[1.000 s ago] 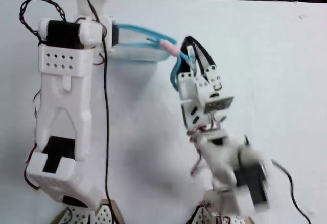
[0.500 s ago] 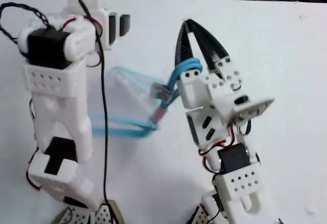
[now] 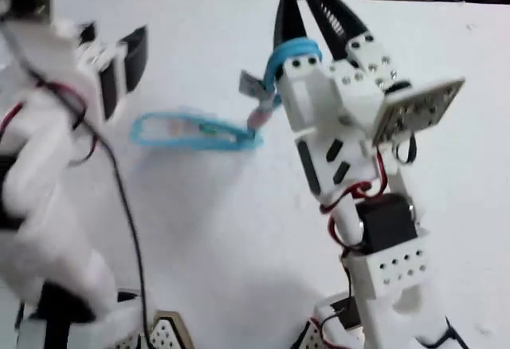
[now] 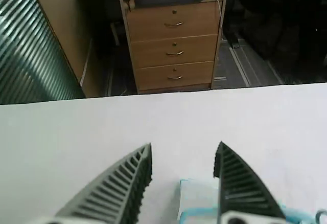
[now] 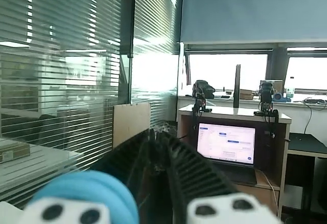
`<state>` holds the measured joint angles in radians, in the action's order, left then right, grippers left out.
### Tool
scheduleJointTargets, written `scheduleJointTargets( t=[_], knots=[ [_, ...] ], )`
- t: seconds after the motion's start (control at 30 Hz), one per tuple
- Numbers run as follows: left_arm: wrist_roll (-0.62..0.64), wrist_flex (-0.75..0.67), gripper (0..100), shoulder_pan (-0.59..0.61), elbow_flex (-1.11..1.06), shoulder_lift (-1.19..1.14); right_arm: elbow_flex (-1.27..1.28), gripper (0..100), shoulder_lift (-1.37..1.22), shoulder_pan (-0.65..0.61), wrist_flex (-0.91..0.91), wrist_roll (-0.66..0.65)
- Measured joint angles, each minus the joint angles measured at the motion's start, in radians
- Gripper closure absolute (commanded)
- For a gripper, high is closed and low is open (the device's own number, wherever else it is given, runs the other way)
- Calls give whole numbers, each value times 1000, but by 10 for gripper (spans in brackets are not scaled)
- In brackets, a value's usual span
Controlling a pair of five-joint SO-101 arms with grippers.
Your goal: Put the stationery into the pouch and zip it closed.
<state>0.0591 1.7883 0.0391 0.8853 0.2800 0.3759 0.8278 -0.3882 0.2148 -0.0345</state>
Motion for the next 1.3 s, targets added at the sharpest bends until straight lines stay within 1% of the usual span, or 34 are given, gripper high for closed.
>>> scheduleJointTargets(
  t=[0.13,0.17,0.2,0.27,0.33,0.4,0.57,0.67,0.77,0.87,1.0,1.1,1.3],
  knots=[
    [-11,0,789,49,-124,180,-147,982,-95,-25,84,-2],
    [-17,0,806,63,-147,224,-186,981,-120,-35,98,-2],
    [-32,0,829,75,-173,269,-227,981,-143,-44,114,-2],
    [-107,0,857,81,-218,358,-307,982,-195,-74,124,-9],
    [-169,0,847,75,-262,454,-391,982,-258,-118,124,-63],
    [-189,0,825,72,-318,539,-466,982,-324,-161,124,-126],
    [-203,0,804,72,-508,703,-629,982,-468,-195,129,-158],
    [-203,0,771,69,-643,793,-704,982,-537,-207,129,-163],
    [-203,0,760,15,-787,882,-767,982,-601,-224,129,-181],
    [-203,0,736,-87,-925,956,-830,982,-667,-258,129,-236],
    [-203,0,706,-199,-1083,977,-913,982,-760,-308,129,-290],
    [-155,-20,675,-227,-1177,968,-965,982,-819,-330,129,-304],
    [66,-195,675,-238,-1283,930,-1040,982,-919,-325,129,-305]
  ],
)
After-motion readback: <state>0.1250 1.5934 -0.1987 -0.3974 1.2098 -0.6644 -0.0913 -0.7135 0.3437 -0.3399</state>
